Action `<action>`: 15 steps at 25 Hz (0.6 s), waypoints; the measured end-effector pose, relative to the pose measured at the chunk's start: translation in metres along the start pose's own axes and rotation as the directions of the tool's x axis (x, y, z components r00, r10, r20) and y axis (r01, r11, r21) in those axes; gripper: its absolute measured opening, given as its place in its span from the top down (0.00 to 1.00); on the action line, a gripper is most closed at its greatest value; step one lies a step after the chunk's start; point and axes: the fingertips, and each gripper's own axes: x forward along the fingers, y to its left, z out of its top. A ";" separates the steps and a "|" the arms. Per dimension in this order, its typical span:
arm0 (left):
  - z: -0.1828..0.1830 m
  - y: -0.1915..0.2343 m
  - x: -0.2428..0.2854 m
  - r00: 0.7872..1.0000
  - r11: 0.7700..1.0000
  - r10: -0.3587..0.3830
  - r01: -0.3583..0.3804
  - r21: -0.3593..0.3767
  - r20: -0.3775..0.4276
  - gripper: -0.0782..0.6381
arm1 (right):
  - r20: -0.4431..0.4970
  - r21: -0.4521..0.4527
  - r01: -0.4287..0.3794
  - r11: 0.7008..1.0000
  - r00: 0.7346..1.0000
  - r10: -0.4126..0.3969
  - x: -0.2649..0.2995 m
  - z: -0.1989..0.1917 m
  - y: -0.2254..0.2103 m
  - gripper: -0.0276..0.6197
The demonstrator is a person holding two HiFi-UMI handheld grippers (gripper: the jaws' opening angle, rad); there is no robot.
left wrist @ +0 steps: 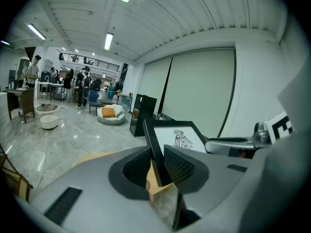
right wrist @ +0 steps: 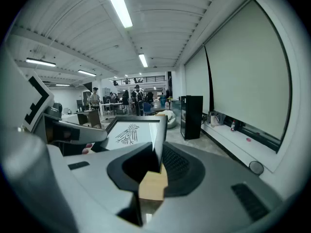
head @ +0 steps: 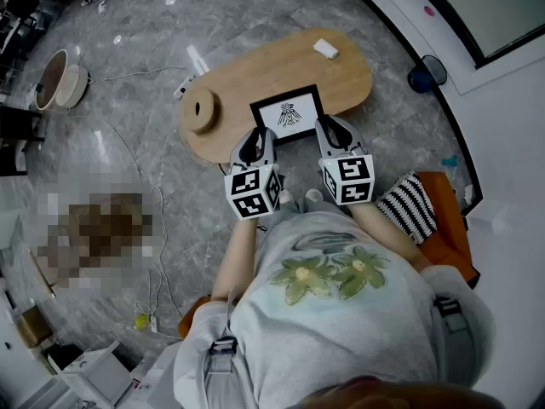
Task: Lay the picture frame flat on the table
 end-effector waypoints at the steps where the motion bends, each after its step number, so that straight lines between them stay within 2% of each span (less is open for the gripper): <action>1: 0.000 0.001 0.001 1.000 1.000 -0.001 0.001 -0.001 -0.003 0.76 | -0.003 -0.001 0.000 1.000 1.000 0.000 0.001 0.000 0.000 0.85; 15: 0.007 0.035 0.016 1.000 1.000 -0.023 0.023 0.011 -0.014 0.75 | -0.006 -0.011 0.016 1.000 1.000 -0.017 0.033 0.003 0.018 0.85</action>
